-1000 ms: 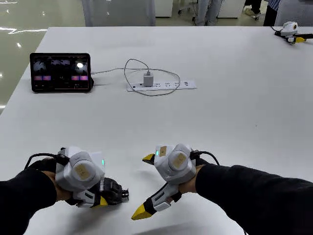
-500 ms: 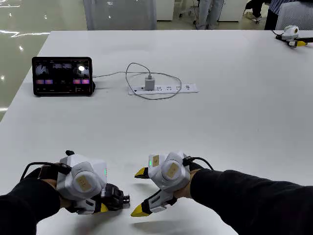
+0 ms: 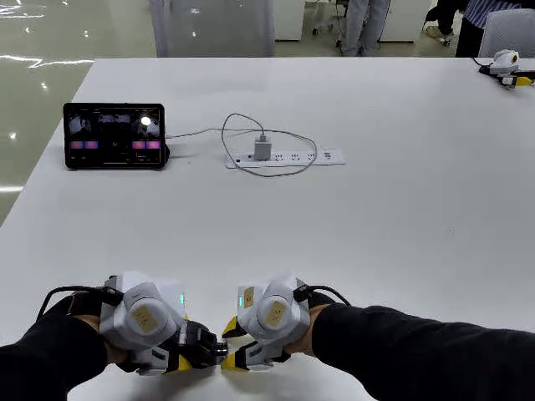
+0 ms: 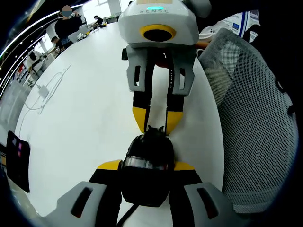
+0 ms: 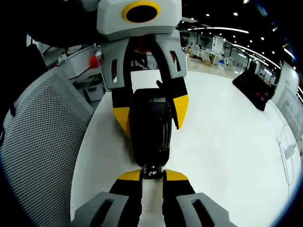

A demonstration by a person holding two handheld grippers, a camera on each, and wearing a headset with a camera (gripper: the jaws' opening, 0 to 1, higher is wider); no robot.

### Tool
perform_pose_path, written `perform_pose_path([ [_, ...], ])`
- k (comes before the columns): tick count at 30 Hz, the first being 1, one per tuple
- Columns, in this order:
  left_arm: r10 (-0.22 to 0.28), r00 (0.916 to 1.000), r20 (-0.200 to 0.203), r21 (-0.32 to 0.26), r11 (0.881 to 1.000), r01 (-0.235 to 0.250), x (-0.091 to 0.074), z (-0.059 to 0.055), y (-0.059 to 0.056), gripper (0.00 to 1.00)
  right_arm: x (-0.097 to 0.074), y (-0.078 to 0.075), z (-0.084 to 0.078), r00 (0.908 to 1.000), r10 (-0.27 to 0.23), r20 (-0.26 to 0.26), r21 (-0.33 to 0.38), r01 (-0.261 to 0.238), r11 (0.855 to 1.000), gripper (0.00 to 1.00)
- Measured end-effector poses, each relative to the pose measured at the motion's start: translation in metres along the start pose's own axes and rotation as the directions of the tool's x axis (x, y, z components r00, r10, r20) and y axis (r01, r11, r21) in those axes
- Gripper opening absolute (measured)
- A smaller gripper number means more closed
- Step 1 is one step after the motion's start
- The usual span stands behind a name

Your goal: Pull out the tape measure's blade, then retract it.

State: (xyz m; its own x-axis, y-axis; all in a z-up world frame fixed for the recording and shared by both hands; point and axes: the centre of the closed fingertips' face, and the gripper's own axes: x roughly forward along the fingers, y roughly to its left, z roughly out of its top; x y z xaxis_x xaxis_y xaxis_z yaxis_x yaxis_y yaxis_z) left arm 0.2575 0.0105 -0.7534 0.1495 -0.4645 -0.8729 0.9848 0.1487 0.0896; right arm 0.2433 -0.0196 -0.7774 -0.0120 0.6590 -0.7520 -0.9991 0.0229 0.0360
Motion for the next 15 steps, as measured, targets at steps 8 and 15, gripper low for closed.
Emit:
perform_pose_path([
  [8, 0.007, 0.9999, 0.016, -0.016, 1.000, -0.007, -0.0005, 0.0002, 0.0002, 0.33, 0.0094, -0.0034, 0.0007, 0.9997, -0.010, -0.021, -0.040, 0.009, 0.999, 0.12],
  [15, 0.012, 0.9994, 0.031, -0.023, 1.000, -0.011, -0.0006, 0.0006, 0.0002, 0.33, 0.0064, -0.0024, 0.0016, 1.0000, -0.001, -0.005, -0.031, 0.001, 1.000, 0.11],
])
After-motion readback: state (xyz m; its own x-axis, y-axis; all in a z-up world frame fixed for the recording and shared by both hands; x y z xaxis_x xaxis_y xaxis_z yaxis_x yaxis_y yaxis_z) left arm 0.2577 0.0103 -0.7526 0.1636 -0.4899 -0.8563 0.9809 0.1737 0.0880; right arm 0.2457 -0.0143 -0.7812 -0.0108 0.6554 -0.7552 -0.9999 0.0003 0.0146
